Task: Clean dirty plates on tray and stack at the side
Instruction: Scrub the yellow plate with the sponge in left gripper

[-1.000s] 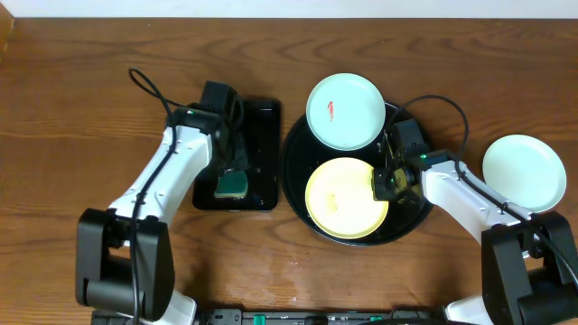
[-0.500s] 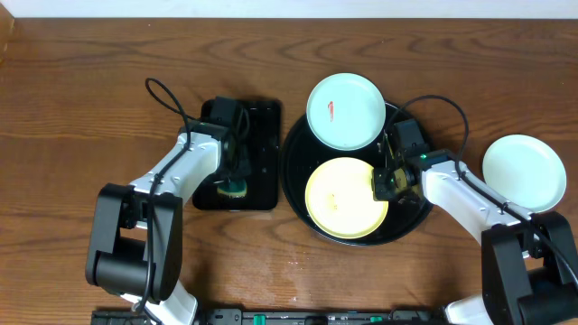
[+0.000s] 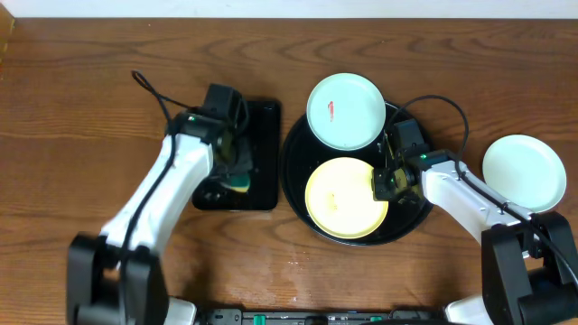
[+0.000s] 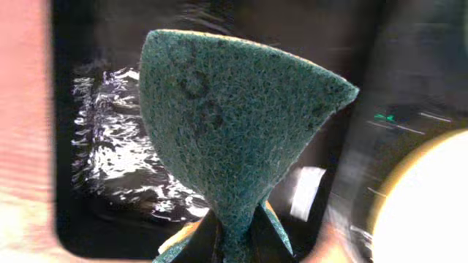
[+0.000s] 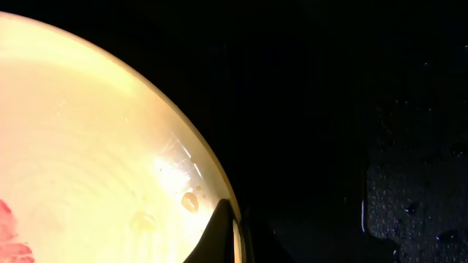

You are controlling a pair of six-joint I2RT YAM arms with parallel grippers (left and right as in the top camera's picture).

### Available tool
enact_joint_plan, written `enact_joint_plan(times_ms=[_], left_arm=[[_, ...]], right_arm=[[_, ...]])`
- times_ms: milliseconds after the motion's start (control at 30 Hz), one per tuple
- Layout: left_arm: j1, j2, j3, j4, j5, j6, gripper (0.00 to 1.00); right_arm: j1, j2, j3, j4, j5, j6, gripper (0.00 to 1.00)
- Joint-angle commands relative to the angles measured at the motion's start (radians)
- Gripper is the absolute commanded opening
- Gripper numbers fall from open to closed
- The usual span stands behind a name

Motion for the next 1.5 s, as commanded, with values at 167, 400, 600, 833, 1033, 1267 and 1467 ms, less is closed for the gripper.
enact_joint_plan(times_ms=[167, 400, 600, 833, 1033, 1267, 1467], left_arm=[[-0.217, -0.031, 0.003, 0.048, 0.115, -0.177, 0.08], [-0.414, 0.110, 0.000, 0.256, 0.115, -0.296, 0.07], [-0.487, 0.290, 0.000, 0.417, 0.227, -0.377, 0.08], [-0.494, 0.404, 0.000, 0.478, 0.322, -0.373, 0.07], [-0.430, 0.392, 0.003, 0.303, -0.029, -0.340, 0.07], [-0.407, 0.391, 0.065, 0.076, -0.410, -0.300, 0.08], [-0.407, 0.392, 0.079, 0.076, -0.447, -0.301, 0.07]], right_arm=[[-0.009, 0.018, -0.008, 0.003, 0.070, 0.193, 0.01], [-0.006, 0.019, -0.008, 0.002, 0.070, 0.217, 0.01], [-0.006, 0.019, -0.008, 0.000, 0.069, 0.216, 0.01], [-0.006, 0.019, -0.008, -0.001, 0.069, 0.216, 0.01], [-0.006, 0.019, -0.008, -0.010, 0.070, 0.216, 0.01], [-0.005, 0.019, -0.008, -0.011, 0.071, 0.213, 0.01], [-0.005, 0.019, -0.008, -0.016, 0.071, 0.212, 0.01]])
